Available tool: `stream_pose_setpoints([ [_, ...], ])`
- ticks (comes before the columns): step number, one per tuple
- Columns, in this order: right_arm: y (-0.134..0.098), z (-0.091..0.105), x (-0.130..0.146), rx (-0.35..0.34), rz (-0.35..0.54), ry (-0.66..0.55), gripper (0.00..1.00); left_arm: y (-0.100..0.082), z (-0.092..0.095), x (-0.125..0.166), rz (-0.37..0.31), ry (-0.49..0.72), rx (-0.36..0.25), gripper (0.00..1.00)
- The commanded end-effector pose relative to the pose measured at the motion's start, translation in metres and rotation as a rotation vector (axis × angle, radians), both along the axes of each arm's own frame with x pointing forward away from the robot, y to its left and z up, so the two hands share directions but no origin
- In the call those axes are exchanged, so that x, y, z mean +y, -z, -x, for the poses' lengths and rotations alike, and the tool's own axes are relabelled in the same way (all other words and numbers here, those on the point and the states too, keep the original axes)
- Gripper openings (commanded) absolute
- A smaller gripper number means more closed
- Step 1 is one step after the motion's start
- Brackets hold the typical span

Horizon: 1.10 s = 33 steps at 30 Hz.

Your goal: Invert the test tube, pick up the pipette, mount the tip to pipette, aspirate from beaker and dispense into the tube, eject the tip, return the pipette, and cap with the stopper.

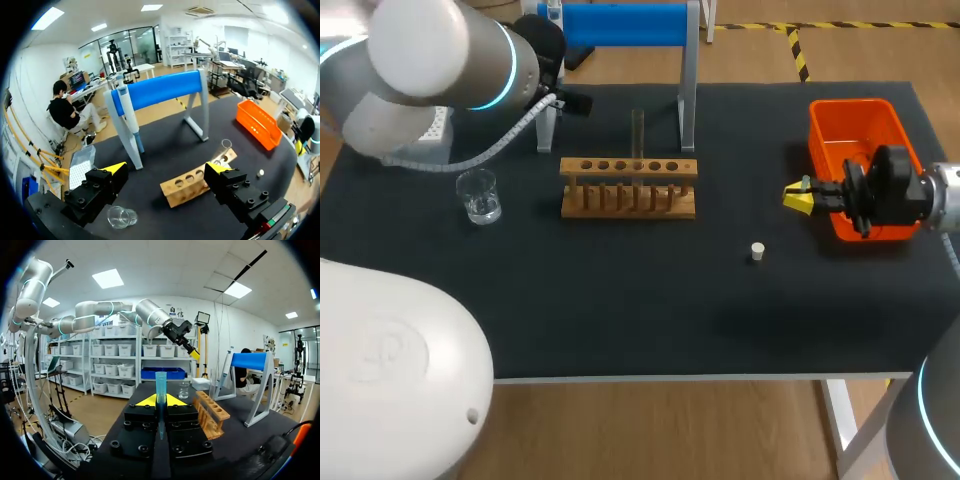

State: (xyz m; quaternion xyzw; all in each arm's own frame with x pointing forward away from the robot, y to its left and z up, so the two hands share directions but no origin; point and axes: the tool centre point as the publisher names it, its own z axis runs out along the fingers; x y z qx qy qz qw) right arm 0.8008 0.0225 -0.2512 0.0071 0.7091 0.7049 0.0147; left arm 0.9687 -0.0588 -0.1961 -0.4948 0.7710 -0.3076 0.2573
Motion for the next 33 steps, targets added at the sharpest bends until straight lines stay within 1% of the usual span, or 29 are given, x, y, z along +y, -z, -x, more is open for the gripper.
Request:
stream_pose_setpoints([
  [1, 0.000, 0.000, 0.000, -0.001, 0.000, 0.001, 0.00, 0.003, -0.010, -0.007, -0.065, -0.102, -0.063, 1.00],
  [5, 0.000, 0.000, 0.000, -0.001, 0.000, 0.001, 0.00, 0.002, -0.021, -0.008, -0.061, -0.153, -0.101, 1.00],
  [11, 0.000, 0.000, 0.000, -0.001, 0.000, 0.001, 0.00, -0.004, -0.035, -0.008, -0.087, -0.230, -0.180, 1.00],
  [15, 0.000, 0.000, 0.000, -0.001, 0.000, 0.001, 0.00, -0.006, -0.048, -0.002, -0.072, -0.262, -0.215, 1.00],
  [20, 0.000, 0.000, 0.000, -0.001, 0.000, 0.001, 0.00, -0.008, -0.064, 0.002, -0.044, -0.283, -0.242, 1.00],
  [22, 0.000, 0.000, 0.000, -0.001, 0.000, 0.001, 0.00, -0.009, -0.071, 0.002, -0.026, -0.280, -0.258, 1.00],
  [25, 0.000, 0.000, 0.000, -0.001, 0.000, 0.001, 0.00, -0.011, -0.082, -0.001, -0.016, -0.273, -0.274, 1.00],
  [33, 0.000, 0.000, 0.000, -0.001, 0.000, 0.001, 0.00, -0.011, -0.108, -0.007, 0.017, -0.276, -0.295, 1.00],
])
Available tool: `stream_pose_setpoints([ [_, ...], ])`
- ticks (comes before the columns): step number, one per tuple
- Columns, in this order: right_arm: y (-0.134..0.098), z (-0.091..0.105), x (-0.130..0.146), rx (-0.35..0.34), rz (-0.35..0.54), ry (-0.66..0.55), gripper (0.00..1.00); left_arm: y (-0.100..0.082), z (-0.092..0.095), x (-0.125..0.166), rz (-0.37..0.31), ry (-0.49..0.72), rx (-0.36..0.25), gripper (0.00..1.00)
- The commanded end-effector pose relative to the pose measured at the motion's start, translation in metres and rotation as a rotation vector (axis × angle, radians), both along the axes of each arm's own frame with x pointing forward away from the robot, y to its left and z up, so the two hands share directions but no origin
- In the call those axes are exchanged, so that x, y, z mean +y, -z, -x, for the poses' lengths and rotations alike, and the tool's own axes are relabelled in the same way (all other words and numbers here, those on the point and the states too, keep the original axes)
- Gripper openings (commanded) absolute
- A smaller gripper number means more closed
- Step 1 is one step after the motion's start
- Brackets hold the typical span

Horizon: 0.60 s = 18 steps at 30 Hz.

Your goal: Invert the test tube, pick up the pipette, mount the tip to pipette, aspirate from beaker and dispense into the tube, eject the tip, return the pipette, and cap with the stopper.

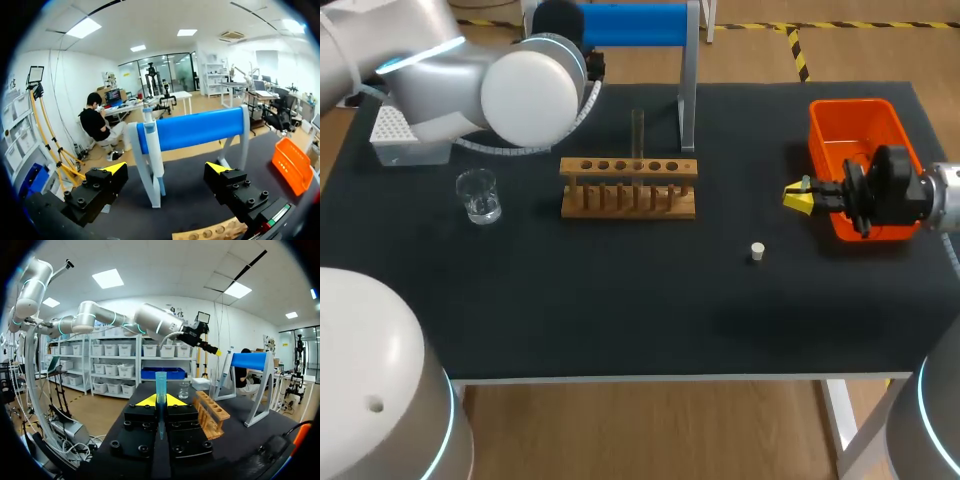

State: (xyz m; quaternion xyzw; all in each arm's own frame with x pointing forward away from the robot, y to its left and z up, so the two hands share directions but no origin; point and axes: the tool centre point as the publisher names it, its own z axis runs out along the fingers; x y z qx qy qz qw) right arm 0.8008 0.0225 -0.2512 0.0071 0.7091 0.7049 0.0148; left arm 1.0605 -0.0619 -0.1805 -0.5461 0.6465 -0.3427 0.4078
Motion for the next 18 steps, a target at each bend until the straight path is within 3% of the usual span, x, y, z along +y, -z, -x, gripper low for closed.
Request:
stream_pose_setpoints([
  [1, 0.000, 0.000, 0.000, -0.001, 0.000, 0.000, 0.00, 0.006, -0.018, -0.004, 0.020, 0.002, 0.002, 1.00],
  [12, 0.000, 0.000, 0.000, -0.001, 0.000, 0.000, 0.00, 0.011, -0.044, 0.001, 0.059, -0.019, -0.008, 0.97],
  [15, 0.000, 0.000, 0.000, -0.001, 0.000, 0.000, 0.00, 0.011, -0.051, 0.004, 0.057, -0.022, -0.011, 0.91],
  [18, 0.000, 0.000, 0.000, -0.001, 0.000, 0.000, 0.00, 0.012, -0.056, 0.006, 0.055, -0.025, -0.013, 0.70],
])
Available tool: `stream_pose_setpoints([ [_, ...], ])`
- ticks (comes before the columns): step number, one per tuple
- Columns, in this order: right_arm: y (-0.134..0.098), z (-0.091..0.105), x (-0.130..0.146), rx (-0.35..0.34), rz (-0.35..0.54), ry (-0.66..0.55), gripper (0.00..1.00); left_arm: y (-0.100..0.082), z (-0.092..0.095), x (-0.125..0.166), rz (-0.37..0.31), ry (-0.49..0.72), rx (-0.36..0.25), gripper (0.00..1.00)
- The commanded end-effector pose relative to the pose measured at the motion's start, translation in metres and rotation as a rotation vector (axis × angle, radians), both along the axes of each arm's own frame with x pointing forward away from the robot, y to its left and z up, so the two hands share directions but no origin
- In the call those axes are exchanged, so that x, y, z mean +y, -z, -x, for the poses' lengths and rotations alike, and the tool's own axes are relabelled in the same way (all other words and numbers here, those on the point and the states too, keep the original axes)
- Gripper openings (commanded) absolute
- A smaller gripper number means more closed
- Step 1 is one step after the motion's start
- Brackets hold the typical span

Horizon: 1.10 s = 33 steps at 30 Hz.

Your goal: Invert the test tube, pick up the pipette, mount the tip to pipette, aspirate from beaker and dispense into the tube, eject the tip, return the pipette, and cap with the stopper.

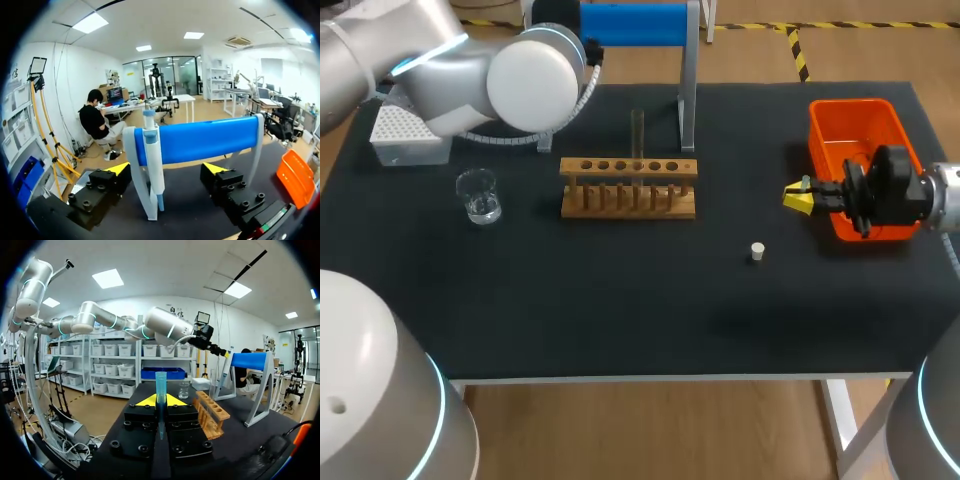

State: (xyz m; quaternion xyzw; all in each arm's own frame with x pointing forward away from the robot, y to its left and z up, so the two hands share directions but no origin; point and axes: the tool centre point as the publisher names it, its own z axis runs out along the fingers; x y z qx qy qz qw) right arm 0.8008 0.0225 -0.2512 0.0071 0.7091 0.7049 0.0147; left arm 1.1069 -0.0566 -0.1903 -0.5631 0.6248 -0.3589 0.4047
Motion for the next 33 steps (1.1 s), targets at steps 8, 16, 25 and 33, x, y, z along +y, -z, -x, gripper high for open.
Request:
stream_pose_setpoints([
  [8, 0.000, 0.000, 0.000, -0.001, 0.000, 0.000, 0.00, 0.006, -0.024, 0.007, 0.001, -0.004, 0.007, 0.71],
  [16, 0.000, 0.000, 0.000, -0.001, 0.000, 0.000, 0.00, 0.011, -0.036, 0.011, 0.020, -0.010, 0.002, 0.72],
  [25, 0.000, 0.000, 0.000, -0.001, 0.000, 0.000, 0.00, 0.013, -0.046, 0.013, 0.041, -0.016, -0.010, 0.71],
  [33, 0.000, 0.000, 0.000, -0.001, 0.000, 0.000, 0.00, 0.011, -0.052, 0.013, 0.050, -0.016, -0.022, 0.77],
])
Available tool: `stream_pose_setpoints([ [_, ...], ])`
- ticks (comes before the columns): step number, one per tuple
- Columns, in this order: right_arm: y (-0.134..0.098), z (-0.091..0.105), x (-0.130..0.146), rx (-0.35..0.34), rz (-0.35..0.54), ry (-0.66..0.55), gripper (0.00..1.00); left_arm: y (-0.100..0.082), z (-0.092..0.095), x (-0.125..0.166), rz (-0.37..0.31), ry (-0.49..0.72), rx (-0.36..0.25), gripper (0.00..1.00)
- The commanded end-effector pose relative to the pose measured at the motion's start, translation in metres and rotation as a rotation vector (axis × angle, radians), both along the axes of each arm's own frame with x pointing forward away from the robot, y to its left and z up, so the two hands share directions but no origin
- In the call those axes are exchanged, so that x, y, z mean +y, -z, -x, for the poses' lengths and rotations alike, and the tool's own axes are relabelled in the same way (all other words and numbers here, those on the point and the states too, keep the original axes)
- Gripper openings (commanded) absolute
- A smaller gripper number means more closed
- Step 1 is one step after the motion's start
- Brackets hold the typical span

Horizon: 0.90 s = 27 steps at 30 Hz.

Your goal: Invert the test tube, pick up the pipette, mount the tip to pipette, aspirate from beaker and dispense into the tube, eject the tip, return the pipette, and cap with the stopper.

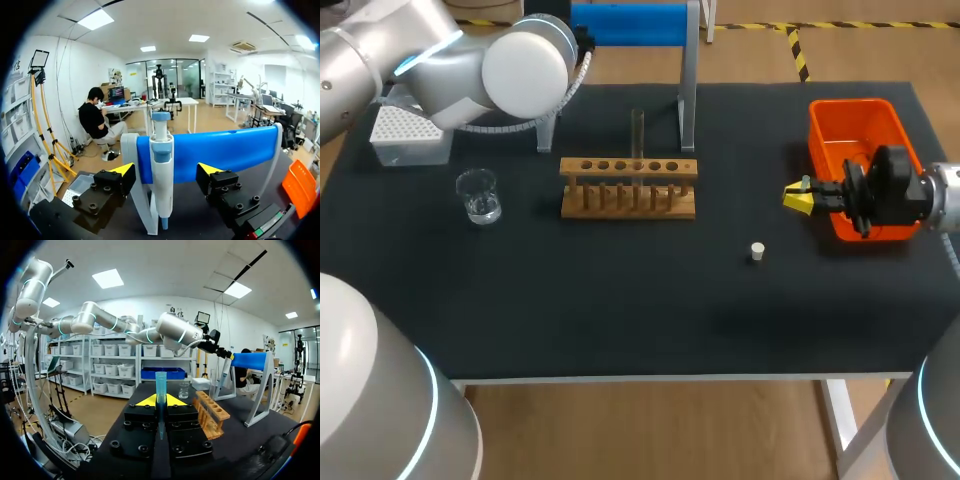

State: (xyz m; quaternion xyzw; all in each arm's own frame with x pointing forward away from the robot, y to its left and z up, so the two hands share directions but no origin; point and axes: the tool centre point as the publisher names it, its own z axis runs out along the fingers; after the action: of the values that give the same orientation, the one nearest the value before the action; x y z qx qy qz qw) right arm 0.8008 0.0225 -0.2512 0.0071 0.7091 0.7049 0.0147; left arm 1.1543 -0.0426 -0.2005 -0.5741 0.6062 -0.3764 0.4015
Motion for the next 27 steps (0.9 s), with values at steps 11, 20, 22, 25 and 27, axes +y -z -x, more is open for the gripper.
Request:
stream_pose_setpoints([
  [11, 0.0001, 0.0003, -0.0003, -0.001, 0.000, 0.000, 0.00, 0.0006, -0.0092, -0.0019, 0.014, -0.003, -0.006, 0.58],
  [20, 0.0001, 0.0003, -0.0003, -0.001, 0.000, 0.000, 0.00, 0.0037, -0.0117, -0.0015, 0.021, -0.009, -0.004, 0.56],
  [22, 0.0001, 0.0003, -0.0003, -0.001, 0.000, 0.000, 0.00, 0.0045, -0.0126, -0.0015, 0.024, -0.010, -0.004, 0.53],
  [25, 0.0001, 0.0003, -0.0003, -0.001, 0.000, 0.000, 0.00, 0.0055, -0.0138, -0.0017, 0.026, -0.012, -0.004, 0.53],
  [27, 0.0001, 0.0003, -0.0003, -0.001, 0.000, 0.000, 0.00, 0.0057, -0.0147, -0.0022, 0.028, -0.011, -0.005, 0.54],
])
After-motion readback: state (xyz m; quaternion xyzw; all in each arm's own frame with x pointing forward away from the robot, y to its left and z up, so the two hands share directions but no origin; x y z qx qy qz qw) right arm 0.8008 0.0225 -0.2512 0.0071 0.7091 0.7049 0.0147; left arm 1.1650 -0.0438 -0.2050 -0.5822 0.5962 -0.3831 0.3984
